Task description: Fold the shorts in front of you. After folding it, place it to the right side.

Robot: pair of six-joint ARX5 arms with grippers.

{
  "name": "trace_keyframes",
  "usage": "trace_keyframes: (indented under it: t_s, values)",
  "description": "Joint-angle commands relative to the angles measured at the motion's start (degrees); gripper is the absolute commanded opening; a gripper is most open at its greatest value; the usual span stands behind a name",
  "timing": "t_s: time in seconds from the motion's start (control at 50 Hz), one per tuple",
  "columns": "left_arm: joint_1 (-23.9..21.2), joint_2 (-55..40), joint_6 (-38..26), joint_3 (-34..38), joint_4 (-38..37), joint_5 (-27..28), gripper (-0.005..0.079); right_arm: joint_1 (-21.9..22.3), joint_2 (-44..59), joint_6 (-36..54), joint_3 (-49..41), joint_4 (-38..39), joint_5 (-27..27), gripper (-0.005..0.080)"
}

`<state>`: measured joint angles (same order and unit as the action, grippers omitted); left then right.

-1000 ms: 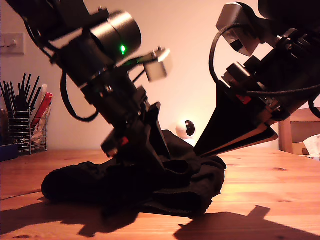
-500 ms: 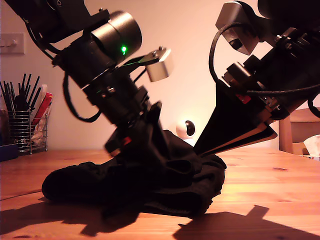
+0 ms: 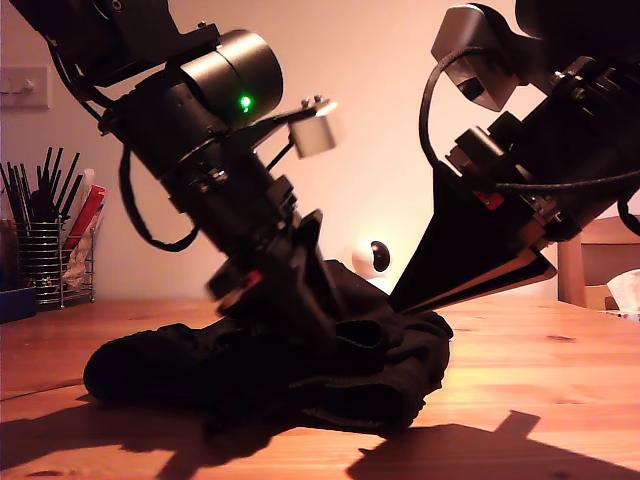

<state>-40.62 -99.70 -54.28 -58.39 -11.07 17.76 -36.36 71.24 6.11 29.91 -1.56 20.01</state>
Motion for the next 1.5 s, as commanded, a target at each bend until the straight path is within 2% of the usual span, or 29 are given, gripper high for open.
trace_keyframes:
  t_s: [0.0,0.6,1.18,1.34,1.48]
  values:
    - [0.02,-0.66,1.01,-0.02,1.51,0.46,0.0413,0.17,-0.04,0.39,0.96,0.15,-0.07,0.0167]
    - [2.67,-0.83,1.92,-0.02,4.94,-0.2,0.0388,0.15,-0.04,1.38,0.96,-0.85,-0.07,0.0167]
    - [2.64,-3.61,1.92,-0.02,5.31,0.81,0.0383,0.15,-0.04,1.29,0.98,0.04,-0.07,0.0166]
    - [2.64,-3.61,1.79,-0.02,6.58,0.61,0.0249,0.15,-0.04,1.29,0.98,0.04,-0.09,0.0166]
    - [2.64,-3.58,1.81,-0.02,6.62,0.59,-0.0033,0.15,-0.04,1.31,0.98,0.22,-0.28,0.0166]
